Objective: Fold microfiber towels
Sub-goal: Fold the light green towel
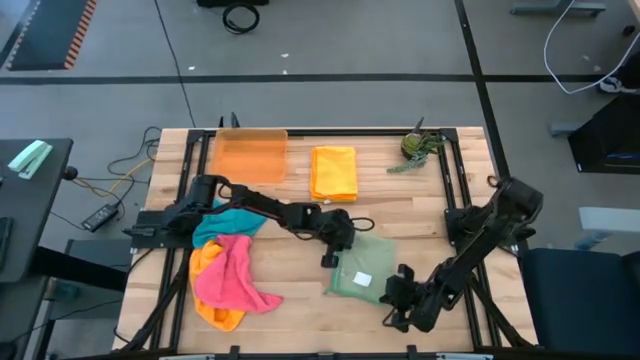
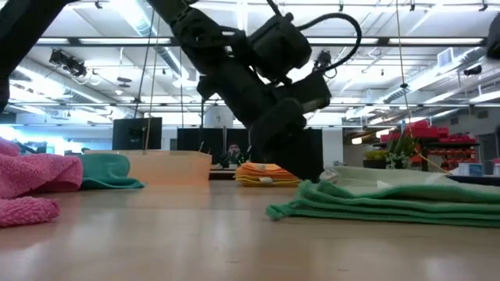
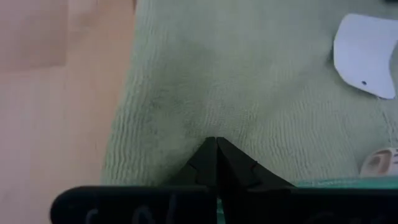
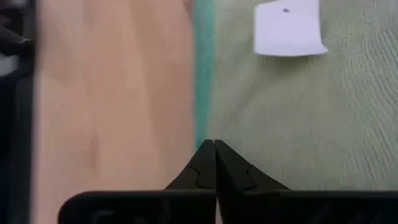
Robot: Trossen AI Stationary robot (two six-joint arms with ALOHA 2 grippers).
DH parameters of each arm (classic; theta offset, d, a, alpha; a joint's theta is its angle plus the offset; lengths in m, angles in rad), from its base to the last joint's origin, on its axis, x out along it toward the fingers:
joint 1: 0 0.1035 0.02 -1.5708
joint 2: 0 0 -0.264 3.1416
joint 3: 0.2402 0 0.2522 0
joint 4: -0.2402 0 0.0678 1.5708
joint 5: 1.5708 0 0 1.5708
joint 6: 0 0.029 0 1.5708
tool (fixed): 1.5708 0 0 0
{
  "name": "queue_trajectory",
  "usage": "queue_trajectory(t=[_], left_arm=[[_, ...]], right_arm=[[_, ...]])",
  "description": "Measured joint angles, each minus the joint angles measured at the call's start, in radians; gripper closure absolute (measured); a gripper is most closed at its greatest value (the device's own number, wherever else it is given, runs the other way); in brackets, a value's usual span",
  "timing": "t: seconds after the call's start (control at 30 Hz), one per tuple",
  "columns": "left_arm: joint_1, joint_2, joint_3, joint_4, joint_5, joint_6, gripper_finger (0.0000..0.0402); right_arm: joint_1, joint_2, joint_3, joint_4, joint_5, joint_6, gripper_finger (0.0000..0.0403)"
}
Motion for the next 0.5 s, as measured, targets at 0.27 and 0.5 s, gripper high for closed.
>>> queue_trajectory(t=[0.27, 0.5], left_arm=[[-0.012, -0.143, -0.001, -0.117, 0.021, -0.018, 0.0388], [0.013, -0.156, -0.039, 0.026, 0.024, 0.011, 0.0394]], right_arm=[[-0.001, -0.319, 0.001, -0.242, 0.069, -0.108, 0.0371], [-0.032, -0.506, -0.127, -0.345, 0.175, -0.121, 0.0365]])
